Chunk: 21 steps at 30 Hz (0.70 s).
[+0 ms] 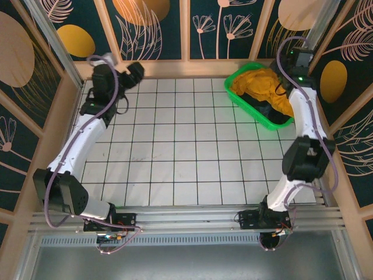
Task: Fold and stack the t-shirts
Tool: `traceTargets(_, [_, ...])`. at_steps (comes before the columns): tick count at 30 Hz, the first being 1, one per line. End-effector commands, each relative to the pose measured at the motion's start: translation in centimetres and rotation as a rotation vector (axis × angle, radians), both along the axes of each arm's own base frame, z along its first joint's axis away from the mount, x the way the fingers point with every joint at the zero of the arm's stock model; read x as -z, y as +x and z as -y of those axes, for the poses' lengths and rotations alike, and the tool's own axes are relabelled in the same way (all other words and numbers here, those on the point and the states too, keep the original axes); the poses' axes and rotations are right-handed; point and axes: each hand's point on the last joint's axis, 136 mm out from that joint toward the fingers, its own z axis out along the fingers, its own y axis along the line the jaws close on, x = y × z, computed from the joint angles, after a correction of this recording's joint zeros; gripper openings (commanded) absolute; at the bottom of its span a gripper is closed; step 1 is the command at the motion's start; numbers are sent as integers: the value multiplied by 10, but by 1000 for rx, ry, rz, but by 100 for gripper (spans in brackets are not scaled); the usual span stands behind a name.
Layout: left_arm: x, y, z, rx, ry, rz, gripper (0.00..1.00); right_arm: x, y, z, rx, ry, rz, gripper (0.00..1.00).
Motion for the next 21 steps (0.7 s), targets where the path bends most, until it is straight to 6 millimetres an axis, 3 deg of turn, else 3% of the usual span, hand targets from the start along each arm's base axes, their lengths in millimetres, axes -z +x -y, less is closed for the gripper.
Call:
traceTargets(1, [-15,-29,56,210,-49,-16,81,42,8,-5,-14,46,-142,70])
traceTargets(6, [-11,-49,109,327,-86,-33,77,106,45,-5,-39,58,-231,68])
traceTargets(8, [-9,-54,119,342,-96,-39,74,120,56,-2,-35,57,-249,64])
traceTargets(11, [-8,-57,122,343,-102,-47,73,124,71,-1,-44,56,-235,47])
traceTargets(13, [-8,-59,120,337,-95,-47,73,115,79,-3,-54,54,-206,35])
traceTargets(17, [-6,-60,115,321,-65,-50,73,87,83,-4,-72,39,-157,0])
traceTargets(19, [-5,-59,113,311,-54,-55,72,61,80,-4,-76,21,-112,0])
traceTargets(21, [-5,-58,111,295,-47,-57,72,20,72,-8,-84,-13,-25,0])
